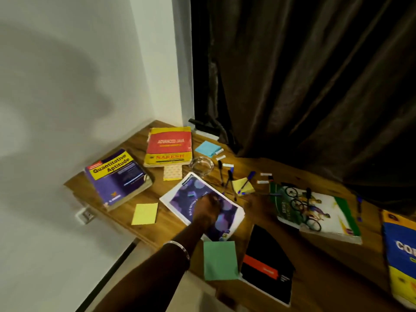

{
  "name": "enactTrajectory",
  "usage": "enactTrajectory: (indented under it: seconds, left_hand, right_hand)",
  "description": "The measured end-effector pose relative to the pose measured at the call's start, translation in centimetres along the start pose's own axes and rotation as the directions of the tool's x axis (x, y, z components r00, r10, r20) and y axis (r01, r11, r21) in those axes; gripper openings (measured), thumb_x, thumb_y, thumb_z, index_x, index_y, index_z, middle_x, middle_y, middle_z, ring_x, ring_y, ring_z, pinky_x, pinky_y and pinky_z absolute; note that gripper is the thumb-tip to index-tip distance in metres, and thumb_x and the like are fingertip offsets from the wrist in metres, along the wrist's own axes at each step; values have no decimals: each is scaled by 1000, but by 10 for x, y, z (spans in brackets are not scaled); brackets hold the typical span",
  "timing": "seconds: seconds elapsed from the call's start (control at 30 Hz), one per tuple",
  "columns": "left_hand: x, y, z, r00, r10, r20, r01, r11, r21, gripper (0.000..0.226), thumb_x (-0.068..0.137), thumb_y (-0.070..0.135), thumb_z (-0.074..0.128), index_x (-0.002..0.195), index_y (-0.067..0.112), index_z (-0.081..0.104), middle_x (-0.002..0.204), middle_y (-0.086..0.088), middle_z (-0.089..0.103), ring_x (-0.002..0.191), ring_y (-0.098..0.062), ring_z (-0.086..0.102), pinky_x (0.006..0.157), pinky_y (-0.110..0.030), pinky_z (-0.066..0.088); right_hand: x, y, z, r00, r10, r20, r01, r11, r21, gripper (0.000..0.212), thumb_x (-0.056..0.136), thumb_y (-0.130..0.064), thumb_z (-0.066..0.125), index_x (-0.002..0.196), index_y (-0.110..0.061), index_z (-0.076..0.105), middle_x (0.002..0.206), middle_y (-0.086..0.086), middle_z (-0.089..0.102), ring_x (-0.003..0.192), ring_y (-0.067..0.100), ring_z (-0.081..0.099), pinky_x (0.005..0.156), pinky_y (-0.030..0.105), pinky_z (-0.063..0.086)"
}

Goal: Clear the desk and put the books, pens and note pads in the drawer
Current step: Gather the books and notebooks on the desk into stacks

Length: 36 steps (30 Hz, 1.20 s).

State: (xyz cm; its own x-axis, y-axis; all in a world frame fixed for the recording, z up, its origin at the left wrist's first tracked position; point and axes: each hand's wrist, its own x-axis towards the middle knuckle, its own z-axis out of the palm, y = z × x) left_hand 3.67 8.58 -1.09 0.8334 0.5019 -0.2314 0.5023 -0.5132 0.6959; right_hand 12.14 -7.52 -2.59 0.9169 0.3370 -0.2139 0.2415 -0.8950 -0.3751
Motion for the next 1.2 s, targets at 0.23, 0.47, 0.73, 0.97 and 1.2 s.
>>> enactTrajectory:
  seconds: [0.23,0.47,0.73,0.97,1.2]
  left_hand:
    - [-13,-51,-30,899,-420,-128,409,907,-105,69,84,48,59,136,6,40,139,-18,42,129,-34,41,109,-36,34]
    - [-5,-51,-25,855,-509,97,399,529,-749,54,55,14,81,104,-1,65,107,-17,69,87,-34,67,77,-42,58]
    - [-14,-22,-31,931,-361,47,218,450,-866,42,79,-11,63,113,9,47,106,-11,61,82,-26,63,62,-35,56]
    - [-4,-14,-36,962,-266,-53,110,562,-820,28,88,0,56,108,15,44,115,-15,61,101,-35,63,84,-55,55]
    - [-5,2,-53,996,-64,-59,-14,549,-835,32,92,-7,49,116,14,48,114,-10,64,89,-24,66,69,-36,61]
  right_hand:
    - [19,-29,47,1000,6,29,-7,1000,30,70,75,-43,67,135,-16,45,130,12,59,118,33,57,92,43,51]
    - [11,-43,32,997,5,77,-11,996,84,77,79,-34,75,143,-10,38,137,15,53,126,33,51,100,41,47]
    - [13,-39,27,998,-7,68,-2,992,126,58,78,-28,77,127,-7,54,126,14,62,115,30,60,92,40,54]
    - [13,-39,26,999,-30,33,22,974,225,63,77,-21,77,132,-7,51,133,12,59,120,30,57,95,38,50]
    - [17,-37,18,997,27,-70,12,868,496,68,75,-21,80,133,-8,47,132,12,57,119,32,56,96,39,48]
